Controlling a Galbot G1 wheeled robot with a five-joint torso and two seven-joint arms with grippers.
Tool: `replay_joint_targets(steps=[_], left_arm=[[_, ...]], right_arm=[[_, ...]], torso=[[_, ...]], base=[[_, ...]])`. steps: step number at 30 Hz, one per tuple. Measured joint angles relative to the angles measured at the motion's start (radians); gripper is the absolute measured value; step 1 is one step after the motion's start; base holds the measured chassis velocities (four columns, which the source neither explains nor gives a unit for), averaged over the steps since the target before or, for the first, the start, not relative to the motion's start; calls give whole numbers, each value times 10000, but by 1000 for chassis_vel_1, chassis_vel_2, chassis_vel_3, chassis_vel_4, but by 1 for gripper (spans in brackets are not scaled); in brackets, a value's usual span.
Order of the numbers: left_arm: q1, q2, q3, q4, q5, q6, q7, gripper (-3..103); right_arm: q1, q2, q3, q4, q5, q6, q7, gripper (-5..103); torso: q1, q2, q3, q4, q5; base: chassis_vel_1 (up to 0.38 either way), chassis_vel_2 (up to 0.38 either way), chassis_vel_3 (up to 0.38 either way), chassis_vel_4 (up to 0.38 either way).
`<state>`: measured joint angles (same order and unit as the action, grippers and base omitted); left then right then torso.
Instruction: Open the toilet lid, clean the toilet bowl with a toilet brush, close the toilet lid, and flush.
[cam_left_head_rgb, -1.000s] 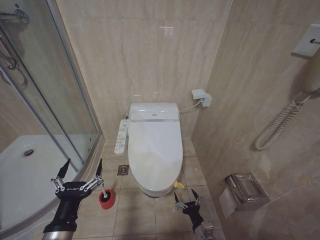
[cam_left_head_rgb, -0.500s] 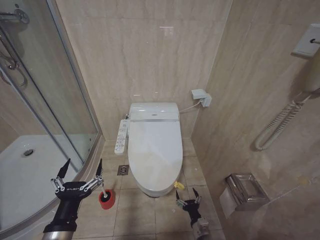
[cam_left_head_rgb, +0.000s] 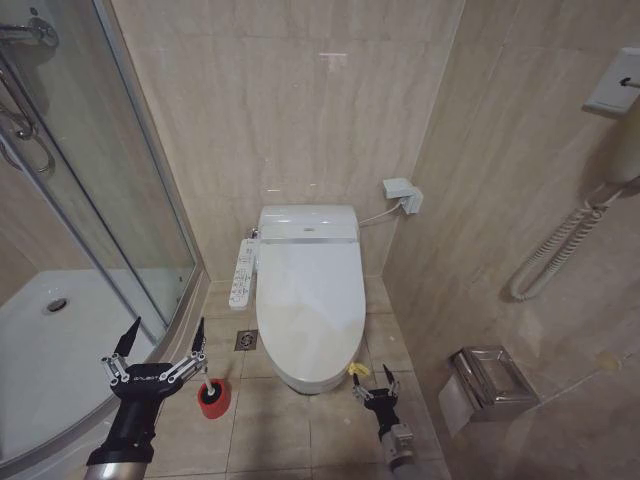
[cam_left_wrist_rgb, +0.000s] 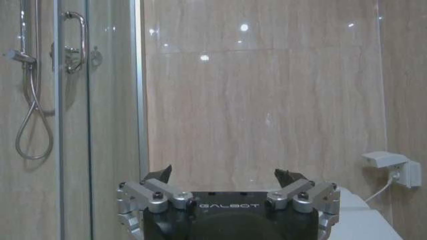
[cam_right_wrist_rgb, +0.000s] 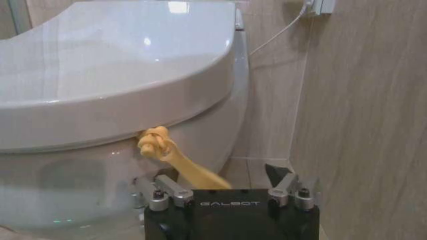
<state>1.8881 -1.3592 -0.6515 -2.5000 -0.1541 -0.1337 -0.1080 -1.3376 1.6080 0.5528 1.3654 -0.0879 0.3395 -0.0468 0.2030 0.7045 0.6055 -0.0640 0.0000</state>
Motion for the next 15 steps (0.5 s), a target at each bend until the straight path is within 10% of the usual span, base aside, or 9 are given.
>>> replay_joint_targets(steps=[2,3,9,10,15], left_arm=[[0,0,0,0,0,0,0,100],[0,0,0,0,0,0,0,100],[0,0,0,0,0,0,0,100],[0,0,0,0,0,0,0,100],[0,0,0,0,0,0,0,100]], right_arm=[[1,1,-13,-1,-2,0,5,101],[2,4,-20,-1,-8,0,8,76],[-24,5,-36,49,-30,-1,6,76],[-50,5,-41,85,-32,0,-10,48],[-217,-10,-83,266,-29,15,-38,48]], torso=[[0,0,0,0,0],[0,0,0,0,0],[0,0,0,0,0],[0,0,0,0,0],[0,0,0,0,0]], base=[[0,0,0,0],[0,0,0,0],[0,0,0,0],[0,0,0,0],[0,0,0,0]])
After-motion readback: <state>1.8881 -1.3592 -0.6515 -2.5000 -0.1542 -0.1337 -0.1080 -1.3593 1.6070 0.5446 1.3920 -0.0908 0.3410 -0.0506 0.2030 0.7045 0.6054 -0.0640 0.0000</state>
